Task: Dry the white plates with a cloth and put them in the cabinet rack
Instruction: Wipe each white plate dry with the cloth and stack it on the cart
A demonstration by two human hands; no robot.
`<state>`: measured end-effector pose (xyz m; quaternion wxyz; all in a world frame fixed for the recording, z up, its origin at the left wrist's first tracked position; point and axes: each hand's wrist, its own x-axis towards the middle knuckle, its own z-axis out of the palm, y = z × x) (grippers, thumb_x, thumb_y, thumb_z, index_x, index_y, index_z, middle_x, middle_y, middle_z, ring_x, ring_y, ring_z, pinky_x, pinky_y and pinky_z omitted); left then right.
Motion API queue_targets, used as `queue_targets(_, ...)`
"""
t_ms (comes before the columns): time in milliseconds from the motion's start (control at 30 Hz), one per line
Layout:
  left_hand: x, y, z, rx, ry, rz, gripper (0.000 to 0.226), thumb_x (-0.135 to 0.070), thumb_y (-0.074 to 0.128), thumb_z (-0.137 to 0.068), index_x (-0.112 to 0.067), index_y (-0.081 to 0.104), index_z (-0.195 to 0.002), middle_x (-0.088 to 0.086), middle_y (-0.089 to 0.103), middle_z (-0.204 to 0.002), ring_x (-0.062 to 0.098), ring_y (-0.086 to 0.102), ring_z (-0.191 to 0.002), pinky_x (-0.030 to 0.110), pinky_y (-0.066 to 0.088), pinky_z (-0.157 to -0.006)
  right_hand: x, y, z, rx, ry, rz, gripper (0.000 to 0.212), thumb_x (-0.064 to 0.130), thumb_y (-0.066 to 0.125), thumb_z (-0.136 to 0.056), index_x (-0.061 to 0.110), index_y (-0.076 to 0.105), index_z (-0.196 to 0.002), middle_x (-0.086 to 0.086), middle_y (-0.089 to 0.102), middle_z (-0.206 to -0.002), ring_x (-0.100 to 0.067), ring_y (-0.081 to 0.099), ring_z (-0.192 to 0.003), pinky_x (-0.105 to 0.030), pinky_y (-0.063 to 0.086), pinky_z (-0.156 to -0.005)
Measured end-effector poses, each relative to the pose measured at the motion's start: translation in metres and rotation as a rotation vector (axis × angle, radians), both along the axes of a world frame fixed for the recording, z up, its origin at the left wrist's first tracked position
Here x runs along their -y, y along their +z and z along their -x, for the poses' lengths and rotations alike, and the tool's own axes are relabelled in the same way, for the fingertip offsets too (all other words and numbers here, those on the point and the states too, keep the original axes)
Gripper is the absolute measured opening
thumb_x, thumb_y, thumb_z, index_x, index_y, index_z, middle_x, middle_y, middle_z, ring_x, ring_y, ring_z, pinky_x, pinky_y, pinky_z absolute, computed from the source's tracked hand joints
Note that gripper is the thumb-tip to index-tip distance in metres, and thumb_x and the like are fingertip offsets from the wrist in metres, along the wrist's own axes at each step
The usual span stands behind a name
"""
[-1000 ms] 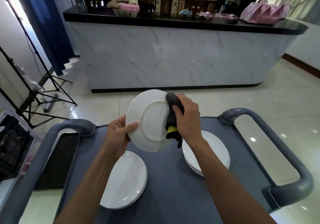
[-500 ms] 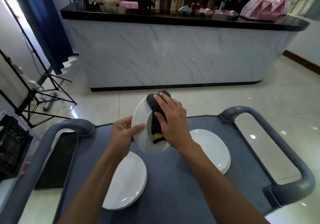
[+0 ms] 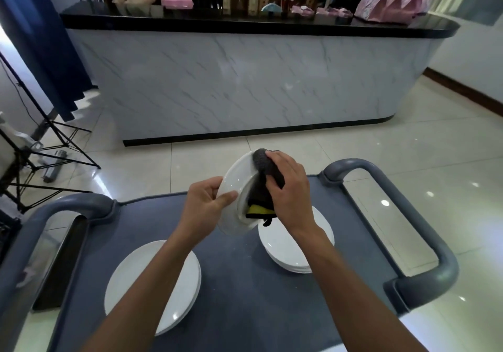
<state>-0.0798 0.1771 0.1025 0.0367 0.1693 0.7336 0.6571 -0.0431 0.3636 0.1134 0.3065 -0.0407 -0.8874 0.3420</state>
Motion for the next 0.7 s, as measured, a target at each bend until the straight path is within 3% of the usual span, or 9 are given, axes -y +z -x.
queue_targets(100, -0.029, 0.000, -0.002, -0.165, 0.005, 0.200, 0.010, -0.008, 0.069, -0.090, 0.001, 0.069, -0.087, 0.022, 0.064, -0.075, 0.042, 0.059, -0.069, 0.048, 0.051, -0.056, -0.034, 0.000, -0.009, 0.003, -0.032, 0.033, 0.051, 0.002, 0.061, -0.087, 0.021, 0.059, -0.135, 0.005, 0.057, -0.138, -0.019, 0.049, -0.124, -0.018, 0.032, -0.109)
queue_targets(200, -0.058, -0.004, -0.007, -0.287, 0.006, 0.320, 0.015, -0.006, 0.067, -0.090, -0.005, 0.062, -0.076, 0.014, 0.055, -0.062, 0.021, 0.044, -0.052, 0.032, 0.037, -0.049, -0.067, -0.002, -0.020, 0.015, -0.044, 0.047, 0.050, -0.002, 0.060, -0.088, 0.016, 0.059, -0.134, 0.001, 0.058, -0.137, -0.024, 0.050, -0.125, -0.035, 0.039, -0.110)
queue_targets(267, -0.074, -0.010, -0.011, -0.351, 0.001, 0.393, 0.018, -0.005, 0.065, -0.090, -0.014, 0.062, -0.075, 0.002, 0.051, -0.057, 0.017, 0.042, -0.050, 0.029, 0.035, -0.049, -0.086, -0.005, -0.029, 0.020, -0.061, 0.031, 0.050, -0.001, 0.060, -0.088, 0.017, 0.058, -0.134, 0.002, 0.058, -0.137, -0.022, 0.050, -0.123, -0.034, 0.038, -0.109)
queue_targets(367, -0.094, -0.021, -0.018, -0.475, -0.007, 0.516, 0.017, -0.001, 0.066, -0.087, -0.016, 0.073, -0.092, -0.001, 0.052, -0.056, 0.027, 0.044, -0.049, 0.032, 0.038, -0.048, -0.109, -0.013, -0.041, 0.050, -0.076, -0.019, 0.048, 0.003, 0.060, -0.091, 0.019, 0.057, -0.136, 0.003, 0.057, -0.137, -0.020, 0.050, -0.121, -0.033, 0.039, -0.108)
queue_targets(433, -0.106, -0.027, -0.023, -0.517, 0.002, 0.586, 0.020, -0.002, 0.068, -0.085, -0.016, 0.075, -0.097, -0.001, 0.056, -0.056, 0.022, 0.041, -0.047, 0.030, 0.039, -0.048, -0.123, -0.020, -0.047, 0.080, -0.083, -0.028, 0.048, 0.005, 0.060, -0.092, 0.019, 0.056, -0.137, 0.003, 0.057, -0.138, -0.018, 0.048, -0.123, -0.031, 0.038, -0.109)
queue_targets(600, -0.129, -0.037, -0.040, -0.588, -0.010, 0.702, 0.027, 0.006, 0.072, -0.079, -0.013, 0.077, -0.097, 0.002, 0.067, -0.062, 0.027, 0.057, -0.048, 0.037, 0.052, -0.045, -0.148, -0.035, -0.064, 0.121, -0.084, -0.028, 0.050, 0.006, 0.061, -0.091, 0.023, 0.055, -0.138, 0.005, 0.057, -0.137, -0.015, 0.046, -0.121, -0.027, 0.036, -0.106)
queue_targets(700, -0.139, -0.043, -0.048, -0.647, -0.013, 0.755, 0.031, 0.010, 0.074, -0.075, -0.013, 0.077, -0.095, -0.002, 0.070, -0.066, 0.024, 0.063, -0.053, 0.034, 0.053, -0.044, -0.161, -0.043, -0.073, 0.128, -0.093, -0.009, 0.052, 0.006, 0.062, -0.091, 0.023, 0.055, -0.139, 0.007, 0.056, -0.138, -0.014, 0.046, -0.121, -0.024, 0.035, -0.106)
